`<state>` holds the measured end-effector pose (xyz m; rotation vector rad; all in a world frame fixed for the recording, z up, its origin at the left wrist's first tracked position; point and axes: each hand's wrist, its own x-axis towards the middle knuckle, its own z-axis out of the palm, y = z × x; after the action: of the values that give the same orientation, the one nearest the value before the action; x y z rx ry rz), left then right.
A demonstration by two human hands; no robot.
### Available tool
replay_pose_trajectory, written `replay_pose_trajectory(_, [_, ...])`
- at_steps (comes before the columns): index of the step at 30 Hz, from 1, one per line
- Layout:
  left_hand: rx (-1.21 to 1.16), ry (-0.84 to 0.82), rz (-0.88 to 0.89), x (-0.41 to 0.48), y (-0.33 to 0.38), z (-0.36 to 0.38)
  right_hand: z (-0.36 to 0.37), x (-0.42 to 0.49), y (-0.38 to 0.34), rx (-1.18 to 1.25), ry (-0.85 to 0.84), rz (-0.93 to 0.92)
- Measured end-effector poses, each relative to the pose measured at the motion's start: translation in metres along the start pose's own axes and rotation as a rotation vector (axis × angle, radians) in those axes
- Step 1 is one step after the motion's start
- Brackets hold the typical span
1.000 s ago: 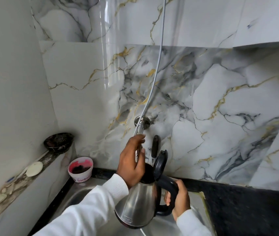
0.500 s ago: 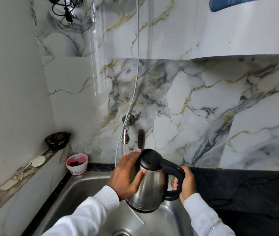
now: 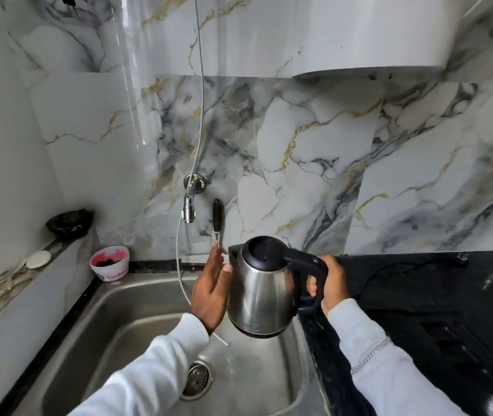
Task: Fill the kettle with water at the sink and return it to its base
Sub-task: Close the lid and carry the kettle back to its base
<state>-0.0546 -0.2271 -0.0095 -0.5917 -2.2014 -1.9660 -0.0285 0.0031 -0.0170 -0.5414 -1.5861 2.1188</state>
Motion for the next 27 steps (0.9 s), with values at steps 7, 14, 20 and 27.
replay_pose_trajectory(7, [-0.286, -0.117, -0.135, -0.008, -0.006, 0.093, -0.095, 0.014, -0.040, -0.014, 0.101, -0.073])
replay_pose_trajectory(14, [-0.445, -0.267, -0.218, -0.026, 0.022, 0.182, -0.204, 0.023, -0.050, -0.013, 0.201, -0.064])
replay_pose_trajectory(20, [-0.414, -0.330, -0.290, -0.028, 0.017, 0.239, -0.263, 0.033, -0.047, 0.018, 0.194, -0.016])
replay_pose_trajectory(27, [-0.341, -0.367, -0.303, -0.028, 0.013, 0.254, -0.290, 0.042, -0.035, 0.048, 0.118, 0.053])
